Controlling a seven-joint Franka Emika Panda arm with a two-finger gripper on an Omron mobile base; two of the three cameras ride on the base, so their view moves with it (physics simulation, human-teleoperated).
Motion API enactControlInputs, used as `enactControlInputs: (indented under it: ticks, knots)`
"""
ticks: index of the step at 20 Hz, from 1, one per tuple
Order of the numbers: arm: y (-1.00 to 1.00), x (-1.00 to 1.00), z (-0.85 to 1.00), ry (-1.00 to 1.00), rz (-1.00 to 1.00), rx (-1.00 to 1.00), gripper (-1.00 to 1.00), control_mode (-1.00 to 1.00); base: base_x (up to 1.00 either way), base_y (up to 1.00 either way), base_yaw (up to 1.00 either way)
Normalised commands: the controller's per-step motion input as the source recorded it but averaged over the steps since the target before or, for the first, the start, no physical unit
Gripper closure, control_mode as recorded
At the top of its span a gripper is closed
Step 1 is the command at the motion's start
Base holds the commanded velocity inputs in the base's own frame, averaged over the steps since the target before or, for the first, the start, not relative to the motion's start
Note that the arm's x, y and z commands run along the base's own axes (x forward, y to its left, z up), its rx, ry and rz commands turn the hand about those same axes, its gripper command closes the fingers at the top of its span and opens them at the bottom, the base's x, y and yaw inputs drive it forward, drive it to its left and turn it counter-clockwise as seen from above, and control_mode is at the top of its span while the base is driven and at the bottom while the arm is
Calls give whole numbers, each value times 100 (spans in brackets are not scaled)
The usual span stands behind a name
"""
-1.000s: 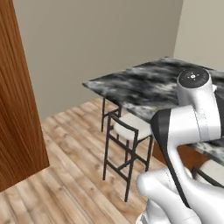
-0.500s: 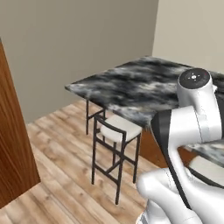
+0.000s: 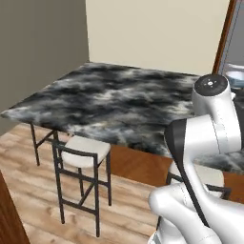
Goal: Open the cabinet and setup a tea strainer by placing it in the bowl upright.
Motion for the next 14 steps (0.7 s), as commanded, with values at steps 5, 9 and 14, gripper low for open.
enactControlInputs:
  ticks: [5, 9, 14]
  knots:
    - [0, 0, 0, 0, 0, 0, 100, 100, 0, -11, -69]
    - [0, 0, 0, 0, 0, 0, 100, 100, -2, -3, -59]
    - [0, 0, 0, 0, 0, 0, 100, 100, -12, -11, -81]
